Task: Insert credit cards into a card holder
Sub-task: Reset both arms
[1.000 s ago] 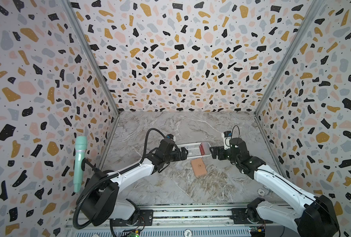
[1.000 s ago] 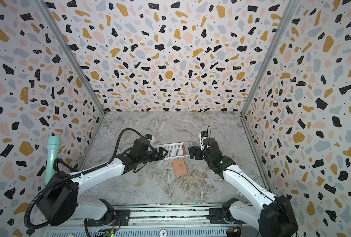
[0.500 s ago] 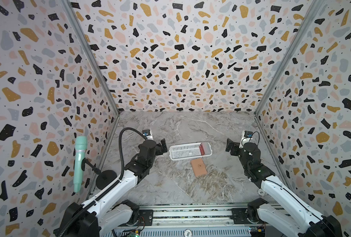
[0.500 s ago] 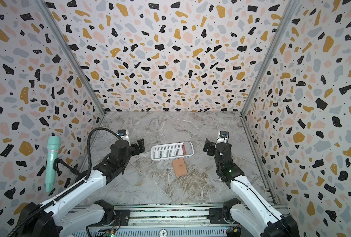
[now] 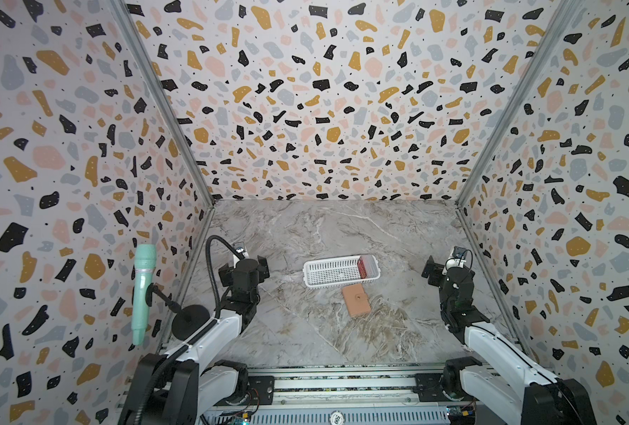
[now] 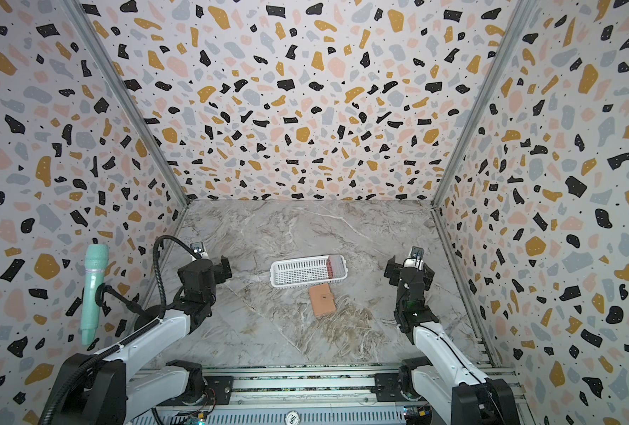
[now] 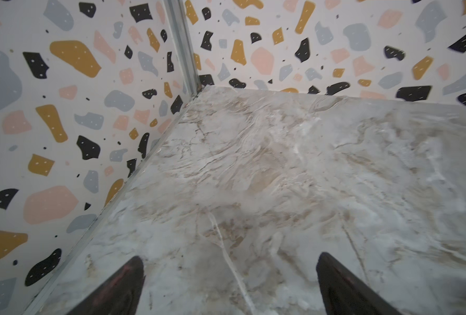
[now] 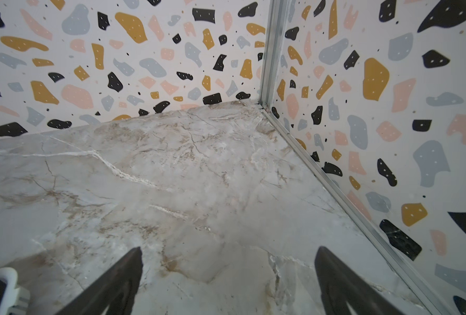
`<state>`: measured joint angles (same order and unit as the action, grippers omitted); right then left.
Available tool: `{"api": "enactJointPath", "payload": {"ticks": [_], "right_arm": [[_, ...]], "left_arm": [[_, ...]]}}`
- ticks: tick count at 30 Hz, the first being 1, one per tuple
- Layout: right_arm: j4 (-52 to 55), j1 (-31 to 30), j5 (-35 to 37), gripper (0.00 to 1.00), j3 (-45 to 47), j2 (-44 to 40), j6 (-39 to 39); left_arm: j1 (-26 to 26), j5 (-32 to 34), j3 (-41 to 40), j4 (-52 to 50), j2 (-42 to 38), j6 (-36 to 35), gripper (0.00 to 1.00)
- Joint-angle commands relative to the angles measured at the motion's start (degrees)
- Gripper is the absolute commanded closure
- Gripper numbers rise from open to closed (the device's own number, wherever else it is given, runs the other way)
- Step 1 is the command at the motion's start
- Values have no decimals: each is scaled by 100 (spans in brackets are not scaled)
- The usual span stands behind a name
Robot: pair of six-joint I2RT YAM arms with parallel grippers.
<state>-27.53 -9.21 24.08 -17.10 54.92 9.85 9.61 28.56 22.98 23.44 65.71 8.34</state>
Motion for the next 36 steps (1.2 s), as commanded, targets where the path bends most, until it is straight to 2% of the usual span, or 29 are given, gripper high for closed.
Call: {"api": "enactJointPath", "payload": {"ticks": [1,7,14,24,27,29,36], "right_arm": [[-1016,67,18,1,273,206,-335],[-2183,69,-257,1,539,962,-669],[-3247,68,-703,1,736,1503,-891],[-4596,82,-1093,1,772,2722,-1078],[-4800,316,-1470,1,742,3055,-981],[-4350,415,-1615,1,546,3003,-900],[-4341,416,-1593,1,541,2999,-908]], "left_arm": [[-143,-32,-210,1384,174,-315,0],[-185,99,-632,2746,860,-399,0],[-231,-89,-1116,4030,1268,-512,0],[-232,-440,-1313,4416,1387,-652,0],[-231,-428,-1308,4407,1376,-649,0],[-231,-426,-1314,4406,1375,-651,0],[-231,-456,-1313,4407,1382,-660,0]]}}
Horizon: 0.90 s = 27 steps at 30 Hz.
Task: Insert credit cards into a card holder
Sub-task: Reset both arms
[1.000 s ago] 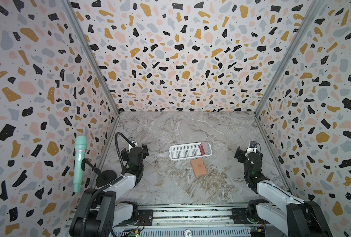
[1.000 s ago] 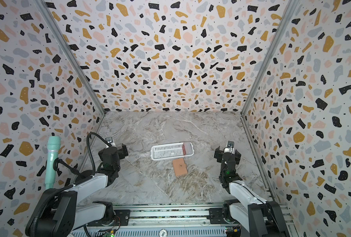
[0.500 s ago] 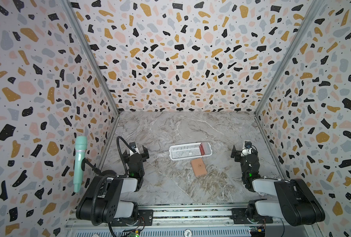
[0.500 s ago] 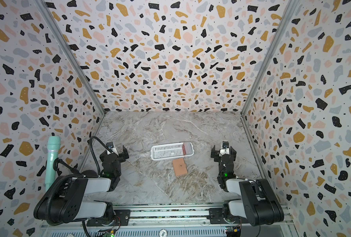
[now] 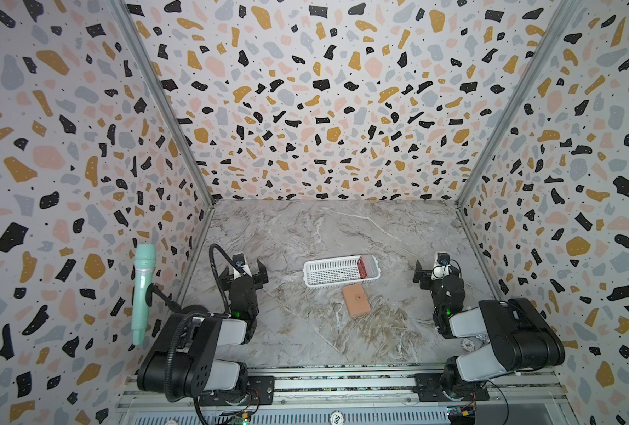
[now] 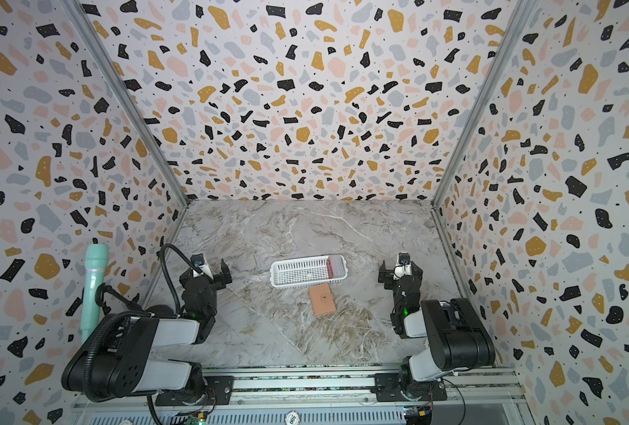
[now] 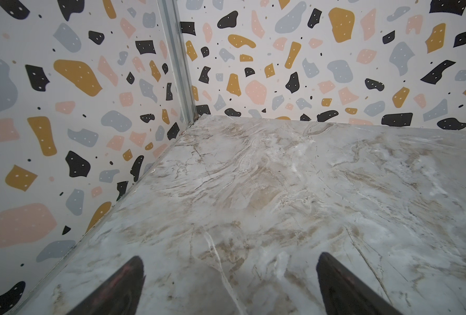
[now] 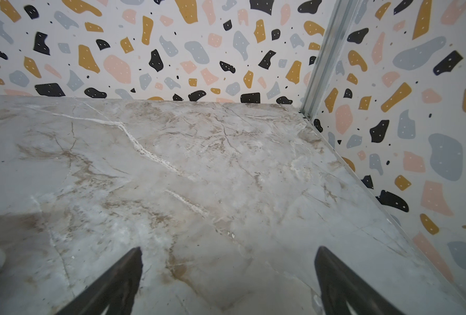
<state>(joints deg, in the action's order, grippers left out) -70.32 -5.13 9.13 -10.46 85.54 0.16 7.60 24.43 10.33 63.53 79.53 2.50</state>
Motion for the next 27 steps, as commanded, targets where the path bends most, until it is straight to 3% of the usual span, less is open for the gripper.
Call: {"api": "enactJointPath", "payload": {"ticks": [1,3,5,27], "right_arm": [[-61,9,-99,1,-123,-63,62],[-89,30,-225,1,-110,-55,78],[50,252,-1611,1,-187,-55,-249],[135,271,-1518,1,-231,-52,-200]], "left_arm": [[-30,-124,-41,403,8,-110,0],[-54,-285,-56,451,30,-153,0],[-75,-353,-57,452,32,-164,0],[-76,-338,-61,453,19,-160,0]]}}
